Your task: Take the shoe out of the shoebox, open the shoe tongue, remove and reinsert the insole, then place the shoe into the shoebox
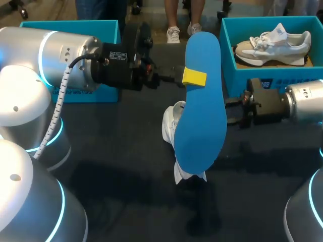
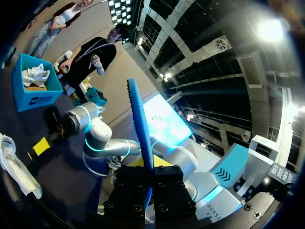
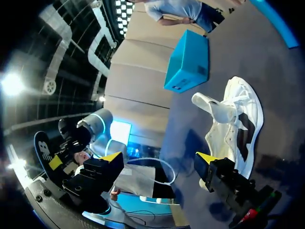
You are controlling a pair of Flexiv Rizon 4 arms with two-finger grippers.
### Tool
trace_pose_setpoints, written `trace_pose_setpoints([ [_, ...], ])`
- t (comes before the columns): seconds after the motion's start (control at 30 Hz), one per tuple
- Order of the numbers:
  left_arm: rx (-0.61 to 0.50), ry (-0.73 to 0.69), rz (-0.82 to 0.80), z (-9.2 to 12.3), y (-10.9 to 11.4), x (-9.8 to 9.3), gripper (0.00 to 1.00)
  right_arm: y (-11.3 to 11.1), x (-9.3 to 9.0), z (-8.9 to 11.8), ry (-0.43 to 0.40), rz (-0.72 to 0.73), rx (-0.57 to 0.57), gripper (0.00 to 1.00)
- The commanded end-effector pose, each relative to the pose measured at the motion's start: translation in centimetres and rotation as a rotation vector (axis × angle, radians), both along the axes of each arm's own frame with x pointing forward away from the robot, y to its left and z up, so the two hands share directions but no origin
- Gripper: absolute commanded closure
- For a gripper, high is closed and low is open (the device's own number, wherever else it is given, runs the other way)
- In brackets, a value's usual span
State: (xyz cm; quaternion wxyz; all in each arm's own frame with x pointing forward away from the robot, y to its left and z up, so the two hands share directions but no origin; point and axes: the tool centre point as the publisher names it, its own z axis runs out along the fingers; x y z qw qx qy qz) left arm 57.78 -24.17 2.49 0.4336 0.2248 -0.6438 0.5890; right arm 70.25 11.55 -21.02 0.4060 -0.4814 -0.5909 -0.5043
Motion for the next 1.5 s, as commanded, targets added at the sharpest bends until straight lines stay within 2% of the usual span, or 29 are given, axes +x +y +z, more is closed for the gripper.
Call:
trace_pose_setpoints([
  [0.03,-0.002,0.000,0.004,-0.1,0.0,-0.2,1.00,-0.1,-0.1,-0.2,-0.004,-0.006,0.001,0.00],
  [0.63,-0.002,0.000,0.004,-0.1,0.0,-0.2,1.00,-0.1,-0.1,-0.2,-0.004,-0.006,0.001,0.00],
  [0.8,-0.014,-0.122,0.004,-0.6,1.2,0.6,1.00,-0.1,-0.1,-0.2,-0.004,-0.006,0.001,0.00],
  [1.1,0.003,-0.449,-0.032,-2.3,3.4,1.9,1.00,-0.1,-0.1,-0.2,-0.004,-0.006,0.001,0.00],
  [1.5,-0.001,-0.882,-0.042,-5.0,5.8,2.8,1.00,-0.1,-0.1,-0.2,-0.004,-0.006,0.001,0.00],
])
